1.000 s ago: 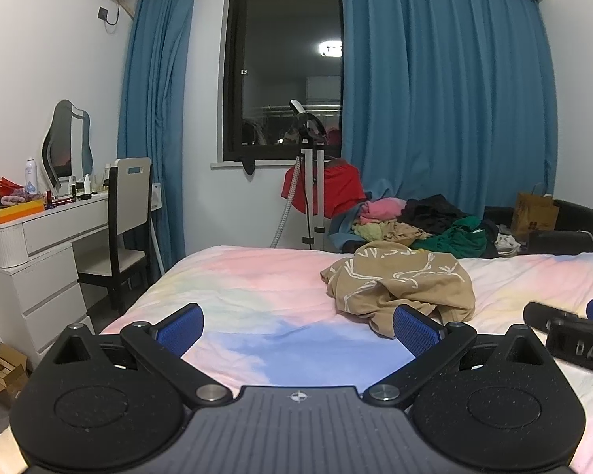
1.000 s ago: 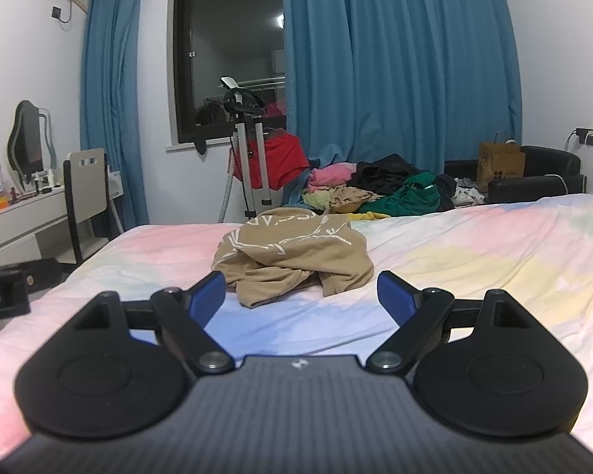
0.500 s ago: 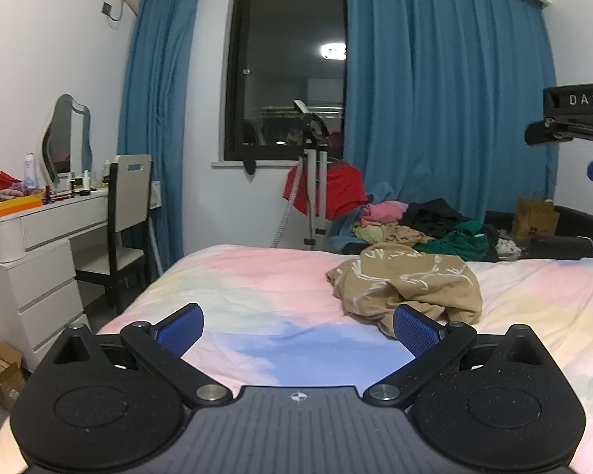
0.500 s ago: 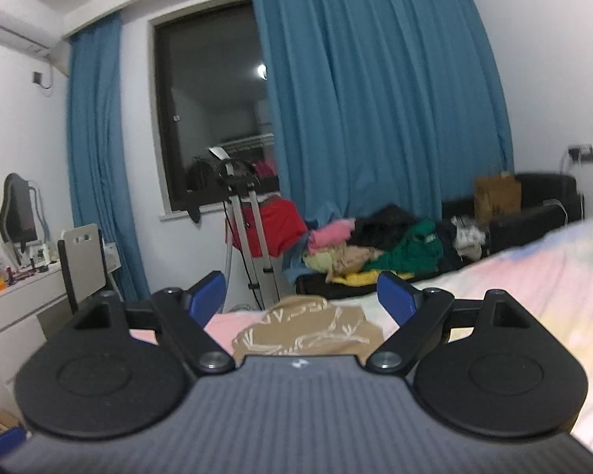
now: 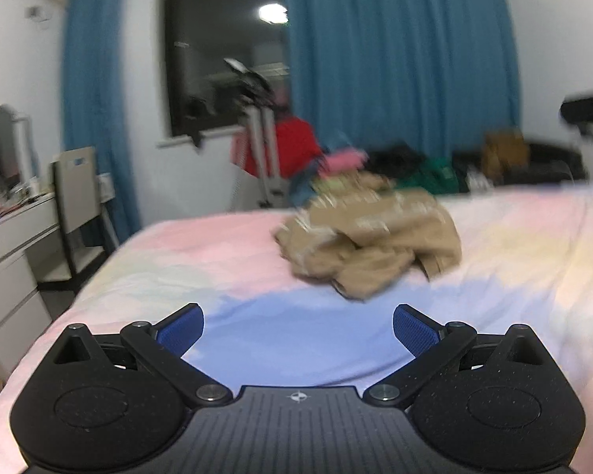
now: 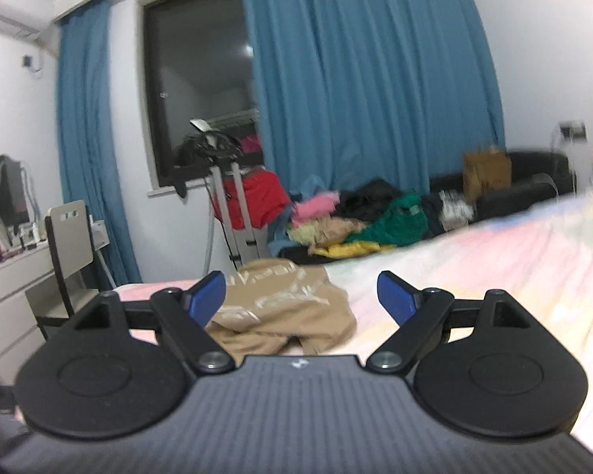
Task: Fold clothes
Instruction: 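Move the left tool to the tan T-shirt and close on its edge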
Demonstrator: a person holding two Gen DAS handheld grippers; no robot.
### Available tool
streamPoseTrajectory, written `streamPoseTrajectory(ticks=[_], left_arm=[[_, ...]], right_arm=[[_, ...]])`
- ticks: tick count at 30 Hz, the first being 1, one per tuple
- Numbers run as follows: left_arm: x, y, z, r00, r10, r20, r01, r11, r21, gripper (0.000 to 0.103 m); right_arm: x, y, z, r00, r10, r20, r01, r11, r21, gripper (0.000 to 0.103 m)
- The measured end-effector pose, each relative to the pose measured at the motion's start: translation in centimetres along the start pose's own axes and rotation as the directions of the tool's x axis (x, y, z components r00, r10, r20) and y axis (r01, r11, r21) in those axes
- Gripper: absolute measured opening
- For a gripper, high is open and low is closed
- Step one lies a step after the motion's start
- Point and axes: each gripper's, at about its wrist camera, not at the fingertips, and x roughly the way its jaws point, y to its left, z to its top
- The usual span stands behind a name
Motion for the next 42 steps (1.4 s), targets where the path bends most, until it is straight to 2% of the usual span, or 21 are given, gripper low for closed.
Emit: streamPoseTrajectory(ticks=[3,6,9,11,13,17,18,19,20,21,22,23,28,33,37,42], left_arm=[[4.6,-2.4,-0.2,0.998,-0.059,-0.026,0.061,0.993,0.101,0.103],[9.5,-4.8,0.0,0.996,-0.075,-0.038,0.081,0.976,0.203,0.101],[14.4,-7.1,0.3,0.999,-0.041,-0.029,0.048,0.945,0.323,0.100],[17.1,-7.7,0.4,0.999,-0.013,-0.046,0.028,0.938,0.345,0.093],[19.4,-7.7,0.7,0.998,-0.012,-0.057,0.030,0.944,0.329,0.081],[20.9,-7.2,0.7,0.995,-0.083,-0.048,0.094,0.944,0.315,0.053],[20.9,-7.1,0.5,0.994,-0.092,-0.052,0.104,0.942,0.320,0.036],[21.0,-7.1,0.3,0.994,-0.099,-0.057,0.112,0.939,0.325,0.024],[20.8,-6.9,0.2,0.993,-0.101,-0.059,0.115,0.936,0.333,0.023],[20.6,-6.7,0.2,0.992,-0.109,-0.055,0.121,0.934,0.337,0.017],[20.2,-6.4,0.2,0.991,-0.124,-0.045,0.131,0.934,0.333,0.007],[19.7,-6.0,0.4,0.990,-0.136,-0.032,0.139,0.937,0.321,0.005],[14.7,-4.1,1.8,0.987,-0.153,0.055,0.134,0.958,0.253,0.003],[8.6,-2.0,3.3,0.981,-0.181,0.074,0.159,0.957,0.244,0.003],[3.5,-0.4,3.1,0.976,-0.196,0.096,0.165,0.951,0.262,0.002],[-2.8,2.4,3.1,0.960,-0.230,0.161,0.196,0.959,0.205,0.002]], right_arm=[[1.2,-2.8,-0.6,0.997,-0.053,-0.054,0.057,0.995,0.081,0.086],[2.0,-4.8,-0.9,0.992,-0.108,-0.060,0.114,0.986,0.124,0.086],[3.3,-6.2,-1.4,0.987,-0.144,-0.073,0.153,0.976,0.152,0.086],[4.4,-6.6,-2.0,0.985,-0.141,-0.102,0.158,0.972,0.175,0.086],[5.6,-6.7,-2.8,0.981,-0.134,-0.138,0.158,0.970,0.185,0.086],[7.7,-6.4,-3.7,0.978,-0.115,-0.173,0.144,0.976,0.166,0.086],[8.0,-6.3,-3.9,0.978,-0.111,-0.177,0.140,0.976,0.165,0.086],[8.3,-6.4,-4.0,0.977,-0.109,-0.183,0.140,0.976,0.168,0.086],[8.7,-6.4,-4.0,0.976,-0.107,-0.188,0.140,0.975,0.172,0.086],[9.0,-6.4,-4.0,0.976,-0.105,-0.193,0.140,0.974,0.176,0.086],[9.1,-6.4,-4.0,0.975,-0.106,-0.195,0.141,0.974,0.179,0.086],[9.2,-6.5,-4.0,0.975,-0.107,-0.196,0.142,0.974,0.177,0.086],[9.1,-6.2,-4.1,0.974,-0.116,-0.194,0.149,0.975,0.163,0.086],[9.0,-5.1,-4.2,0.976,-0.118,-0.185,0.143,0.981,0.127,0.086],[8.5,-3.8,-4.3,0.979,-0.111,-0.173,0.125,0.989,0.075,0.086],[7.3,-2.2,-4.3,0.984,-0.092,-0.154,0.094,0.996,0.004,0.086]])
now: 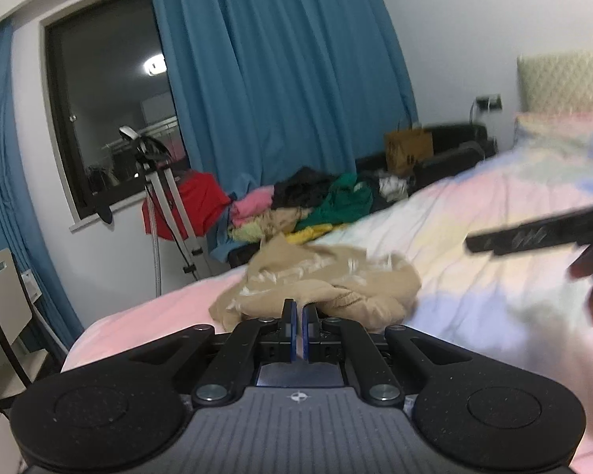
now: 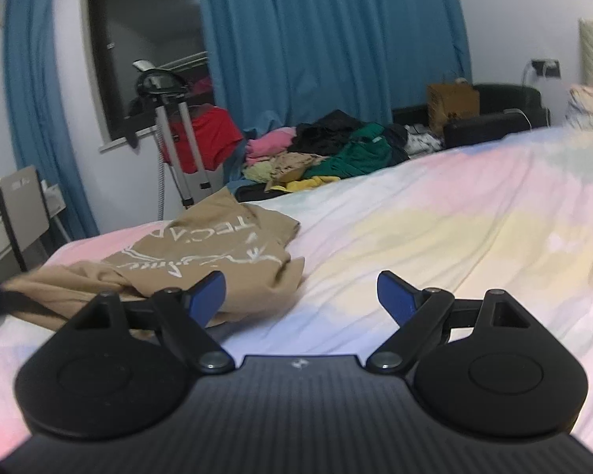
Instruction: Fold clothes
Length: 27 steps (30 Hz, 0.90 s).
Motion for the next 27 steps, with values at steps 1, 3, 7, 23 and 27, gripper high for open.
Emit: streamPoseTrajectory(ticks=[1,3,7,23,27], left_arm=[[-1.6,0.6,0.3,1.000,-0.005,0.020,0.005,1.000,-0.024,0.002],[-4.5,2.0,0.5,0.998,-0.008,0.058,0.012,0.998,-0.067,0.002],[-9.0,5.9,0.0,0.997,0.016,0.075,-0.001,0.981,-0.194,0.003],[-7.8,13.4,-8.5,0.977,0.130,-0.169,-0.187,0.904,-0.385,0.004],[-6.1,13.0,-9.6,0.967,0.120,-0.224,-0.193,0.920,-0.341,0.004]], right_arm=[[-0.3,0.3,0.0,1.000,0.005,0.000,-0.005,1.000,-0.013,0.086],[-1.1,0.8,-0.1,1.000,0.021,-0.003,-0.021,0.999,-0.030,0.086],[-2.8,1.7,-0.5,0.996,0.088,-0.031,-0.089,0.995,-0.041,0.086],[0.5,10.1,-6.1,0.818,0.336,-0.467,-0.485,0.839,-0.245,0.075],[1.5,8.9,-5.6,0.820,0.350,-0.452,-0.455,0.879,-0.143,0.050]])
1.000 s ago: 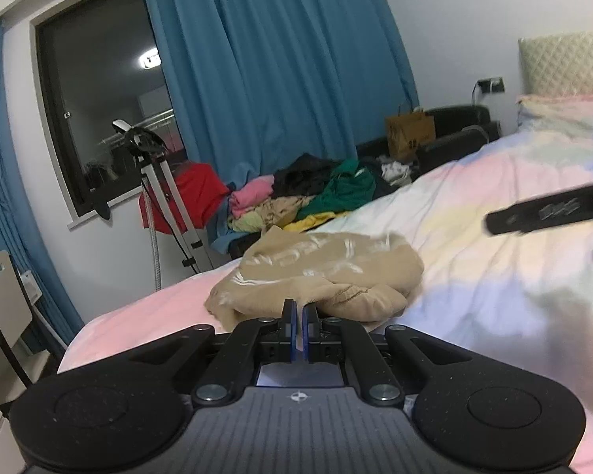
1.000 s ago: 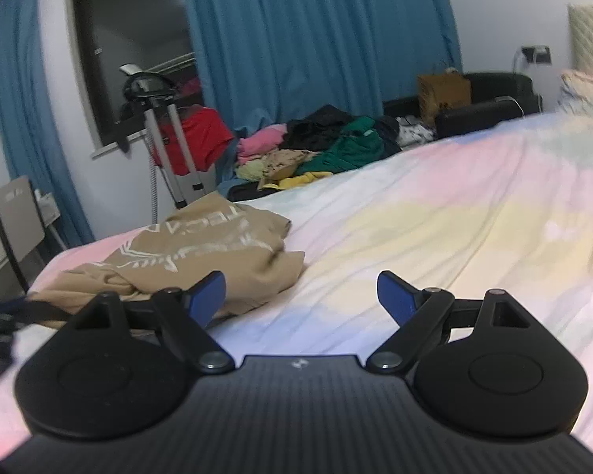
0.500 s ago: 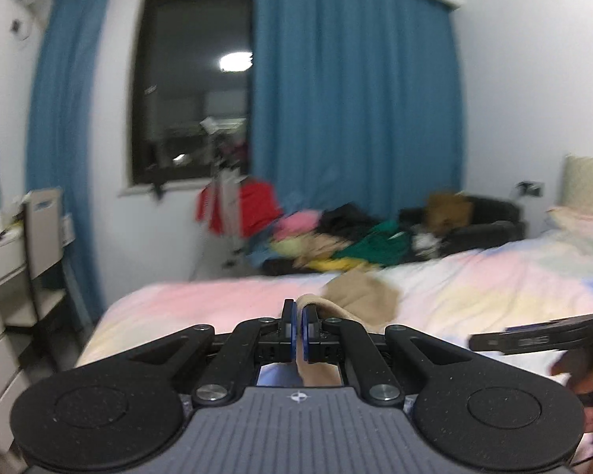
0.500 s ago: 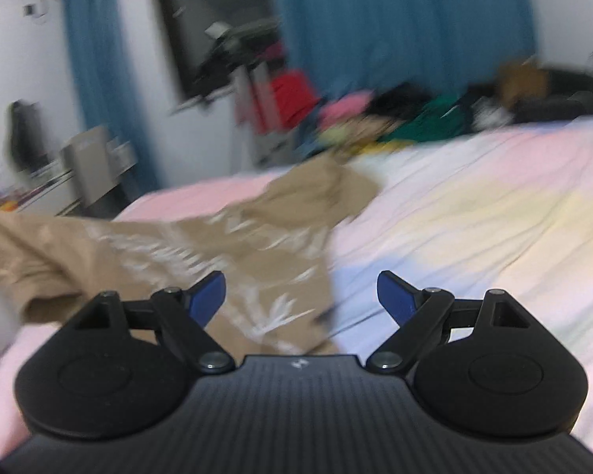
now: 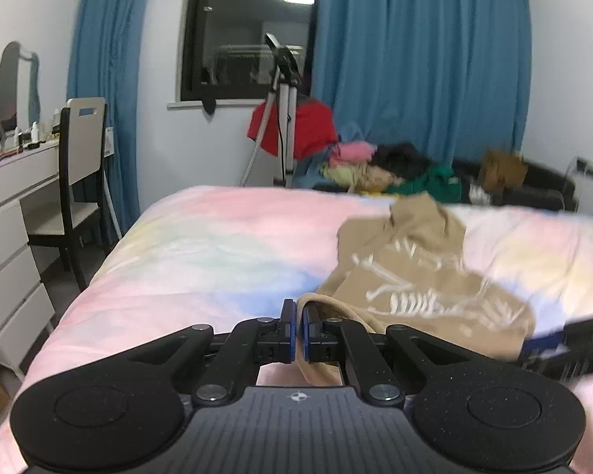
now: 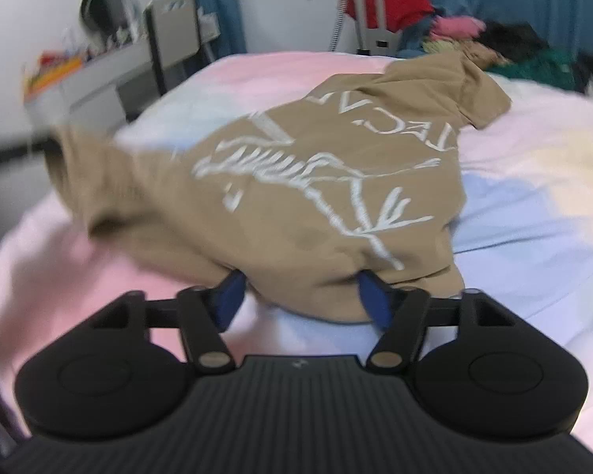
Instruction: Fold clothes
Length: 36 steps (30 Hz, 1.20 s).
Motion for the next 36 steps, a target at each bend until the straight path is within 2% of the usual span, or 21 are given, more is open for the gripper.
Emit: streamPoseTrajectory(ticks=[1,2,5,10,12,13,17,18,19,22,25,28,31,33,35,36], left_arm=[[0.4,0.0,-0.1,1.000,-0.001,-0.014,0.001,1.000,0.006,0.004],[0.7,0.1,-0.3,1.000,-0.003,-0.029,0.004,1.000,0.009,0.004],[2.2,0.0,-0.6,0.997,-0.012,-0.073,0.014,1.000,0.022,0.005],[4.4,0.1,-1.5,0.991,-0.009,-0.134,0.018,0.998,0.065,0.008],[5.3,-0.2,-1.7,0.987,-0.013,-0.161,0.026,0.996,0.084,0.008],[5.6,-0.3,-1.8,0.985,-0.016,-0.171,0.033,0.995,0.093,0.014],[5.5,-0.9,-1.7,0.982,-0.012,-0.187,0.034,0.993,0.113,0.022],[5.1,-1.1,-1.6,0.983,-0.012,-0.182,0.035,0.992,0.124,0.031],[4.6,-1.3,-1.5,0.984,-0.012,-0.175,0.037,0.990,0.137,0.040],[2.4,-2.3,-1.1,0.995,-0.021,-0.098,0.039,0.981,0.189,0.046],[-0.2,-3.4,-0.6,0.998,-0.058,-0.012,0.059,0.972,0.225,0.051],[-1.5,-5.7,-0.6,0.992,-0.123,0.026,0.109,0.948,0.298,0.052],[-0.3,-8.7,-1.5,0.984,-0.167,-0.058,0.176,0.905,0.387,0.052],[1.1,-10.7,-2.6,0.977,-0.175,-0.124,0.213,0.860,0.463,0.050],[2.6,-11.8,-3.6,0.977,-0.141,-0.162,0.207,0.825,0.525,0.046],[3.4,-12.2,-4.0,0.979,-0.111,-0.172,0.188,0.814,0.549,0.044]], right_arm=[[-0.2,-0.6,0.3,1.000,0.008,0.013,-0.009,0.999,0.037,0.042],[-0.3,-1.2,0.5,1.000,0.012,0.025,-0.013,0.998,0.069,0.028],[0.0,-2.6,1.2,0.997,0.036,0.070,-0.047,0.987,0.152,0.018],[-0.2,-4.4,2.4,0.985,0.051,0.167,-0.093,0.962,0.258,0.016],[0.6,-4.8,2.7,0.986,0.014,0.167,-0.058,0.964,0.261,0.016],[1.1,-5.0,2.7,0.988,-0.002,0.152,-0.038,0.965,0.259,0.016],[3.1,-5.6,2.0,0.995,-0.032,0.091,0.004,0.959,0.284,0.017],[3.2,-5.6,1.9,0.995,-0.033,0.093,0.005,0.959,0.285,0.017],[3.0,-5.6,1.8,0.995,-0.035,0.099,0.005,0.958,0.288,0.018],[2.3,-5.8,1.6,0.992,-0.045,0.117,0.005,0.948,0.318,0.019],[1.8,-6.1,1.3,0.991,-0.054,0.125,0.007,0.937,0.350,0.022],[1.3,-6.4,1.0,0.991,-0.064,0.121,0.012,0.922,0.386,0.029],[0.6,-6.5,0.9,0.990,-0.071,0.121,0.016,0.915,0.403,0.044],[0.0,-6.5,0.7,0.988,-0.082,0.131,0.022,0.914,0.406,0.059],[-0.4,-6.5,0.6,0.985,-0.099,0.141,0.033,0.912,0.410,0.068],[-0.6,-6.6,0.6,0.985,-0.102,0.142,0.035,0.909,0.415,0.068]])
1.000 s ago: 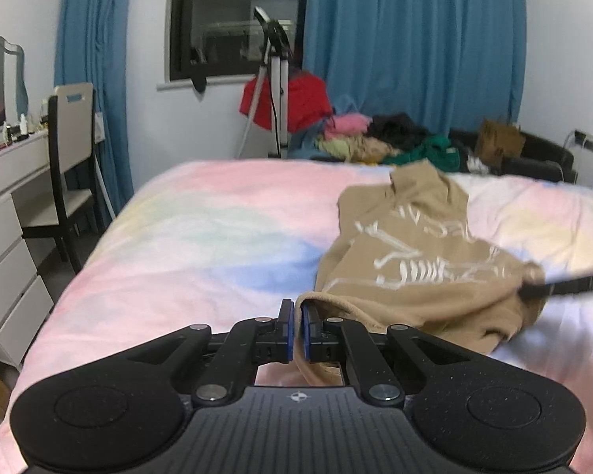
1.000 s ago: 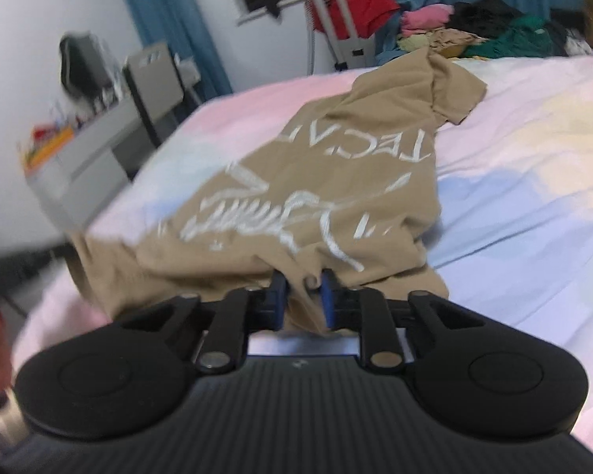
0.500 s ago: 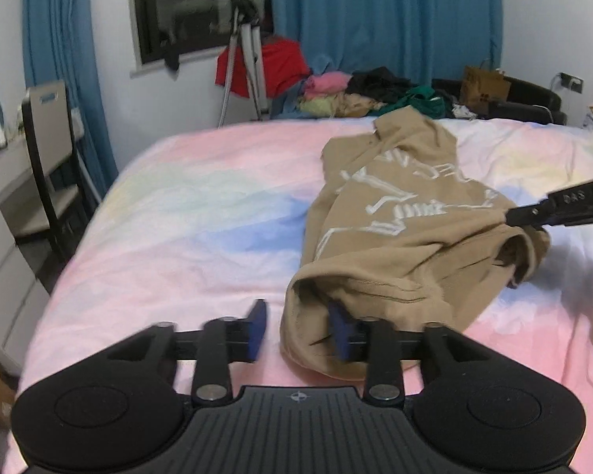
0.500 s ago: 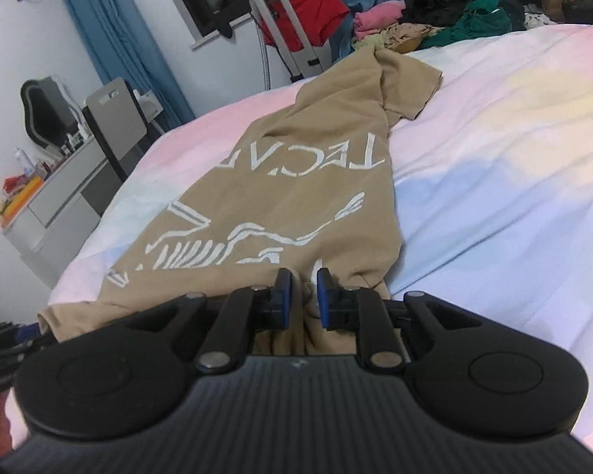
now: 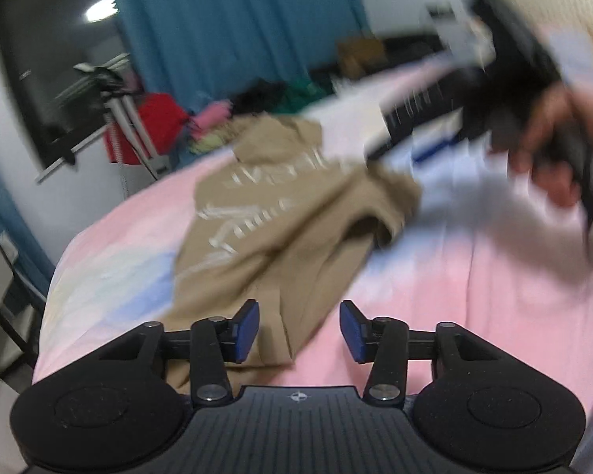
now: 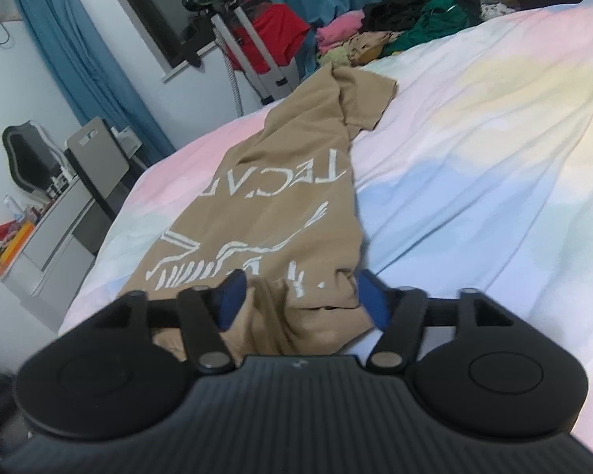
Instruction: Fold clothes
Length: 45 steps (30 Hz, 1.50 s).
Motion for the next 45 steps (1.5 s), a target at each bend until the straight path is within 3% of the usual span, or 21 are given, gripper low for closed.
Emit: streamPoseTrajectory(ticks=[3,5,7,9,14,18,19,22,25,28,31,34,37,41,45], left_arm=[[1.5,0.9,-0.1,0.999,0.032,-0.031,-0.033,0.999,-0.032,0.039],[1.9,1.7,-0.3,0.999,0.038,-0.030,-0.040,0.998,-0.055,0.028],[1.5,2.8,-0.5,0.999,0.031,-0.015,-0.032,0.994,-0.107,0.005],[0.5,3.6,-0.3,0.999,0.024,0.030,-0.019,0.988,-0.151,0.001],[-2.8,4.2,0.1,0.991,0.017,0.136,0.012,0.979,-0.204,0.001],[-5.4,3.9,0.8,0.970,0.020,0.241,0.035,0.974,-0.223,0.001],[-6.0,4.0,0.9,0.963,0.029,0.270,0.037,0.971,-0.236,0.000],[-8.5,4.4,1.2,0.917,0.076,0.391,0.043,0.957,-0.286,0.000],[-10.3,4.7,1.7,0.883,0.110,0.457,0.051,0.944,-0.327,0.000],[-10.9,4.4,1.9,0.876,0.105,0.470,0.057,0.946,-0.319,0.000],[-10.9,4.0,2.2,0.878,0.098,0.469,0.057,0.950,-0.307,0.000],[-10.9,3.8,2.4,0.879,0.095,0.467,0.055,0.953,-0.298,0.000],[-10.6,3.6,2.4,0.883,0.100,0.458,0.046,0.954,-0.297,0.000],[-10.2,3.7,2.3,0.892,0.107,0.439,0.038,0.950,-0.309,0.000],[-9.9,3.9,2.2,0.897,0.120,0.425,0.025,0.947,-0.319,0.000]], right_arm=[[-0.1,-0.2,0.0,1.000,0.002,-0.002,-0.002,1.000,0.015,0.068],[0.0,-0.2,0.0,1.000,0.003,-0.003,-0.003,1.000,0.020,0.068],[0.1,-0.2,0.0,1.000,0.004,-0.005,-0.004,1.000,0.026,0.068],[0.2,0.0,0.1,1.000,0.004,-0.003,-0.004,1.000,0.018,0.068],[-0.1,1.0,0.1,1.000,0.011,0.021,-0.010,0.999,-0.030,0.068],[-0.8,1.7,0.0,0.998,0.029,0.052,-0.026,0.998,-0.058,0.068],[-1.2,2.1,-0.1,0.997,0.044,0.061,-0.039,0.996,-0.076,0.068],[-2.3,3.9,-0.7,0.993,0.098,0.066,-0.086,0.982,-0.170,0.068],[-3.6,6.4,-1.9,0.981,0.191,0.038,-0.172,0.942,-0.290,0.068],[-5.1,8.7,-3.2,0.960,0.278,0.041,-0.238,0.883,-0.404,0.075],[-5.8,10.3,-4.0,0.938,0.341,0.053,-0.281,0.844,-0.456,0.074],[-5.4,11.8,-4.5,0.942,0.325,0.088,-0.246,0.842,-0.480,0.074],[-4.1,11.4,-4.1,0.951,0.286,0.116,-0.213,0.881,-0.422,0.074],[-2.9,8.3,-2.5,0.969,0.225,0.102,-0.199,0.956,-0.215,0.076],[-2.4,4.9,-1.5,0.971,0.230,0.063,-0.231,0.973,-0.005,0.076]])
